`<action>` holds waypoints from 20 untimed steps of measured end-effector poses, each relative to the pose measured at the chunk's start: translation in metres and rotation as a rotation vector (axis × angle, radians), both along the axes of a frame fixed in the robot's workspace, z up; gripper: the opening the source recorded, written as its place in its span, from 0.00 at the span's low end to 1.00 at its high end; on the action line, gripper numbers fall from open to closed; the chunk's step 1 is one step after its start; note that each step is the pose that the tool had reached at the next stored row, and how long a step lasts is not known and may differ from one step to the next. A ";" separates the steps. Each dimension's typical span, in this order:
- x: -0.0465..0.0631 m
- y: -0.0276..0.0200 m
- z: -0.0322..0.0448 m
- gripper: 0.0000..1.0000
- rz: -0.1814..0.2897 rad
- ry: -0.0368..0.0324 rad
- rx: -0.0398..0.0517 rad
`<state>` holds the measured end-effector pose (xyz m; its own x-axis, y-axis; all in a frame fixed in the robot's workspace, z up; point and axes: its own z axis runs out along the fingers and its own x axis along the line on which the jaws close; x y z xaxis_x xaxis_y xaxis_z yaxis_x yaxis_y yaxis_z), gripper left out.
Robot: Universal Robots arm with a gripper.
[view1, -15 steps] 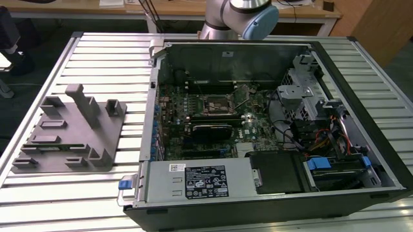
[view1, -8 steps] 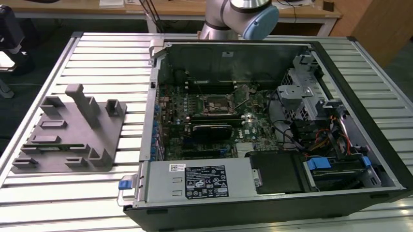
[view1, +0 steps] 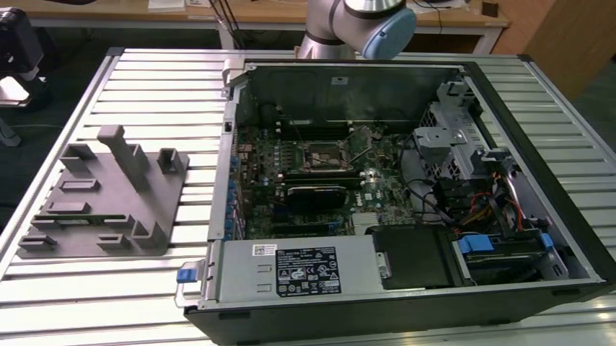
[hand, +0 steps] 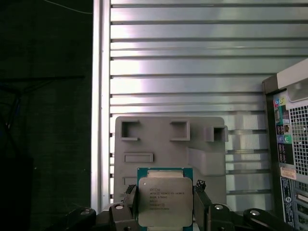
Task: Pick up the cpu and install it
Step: 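Pick up the cpu and move it towards the insertion slot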
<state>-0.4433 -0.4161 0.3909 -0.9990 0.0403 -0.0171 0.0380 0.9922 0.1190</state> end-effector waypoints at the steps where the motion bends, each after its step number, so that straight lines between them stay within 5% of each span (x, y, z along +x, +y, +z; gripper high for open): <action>1: 0.001 0.0000 0.0000 0.55 0.000 0.0000 0.0000; 20: 0.017 0.0001 0.0000 0.55 0.000 0.0001 -0.0001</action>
<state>-0.4266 -0.4160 0.3909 -0.9990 0.0404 -0.0170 0.0381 0.9922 0.1190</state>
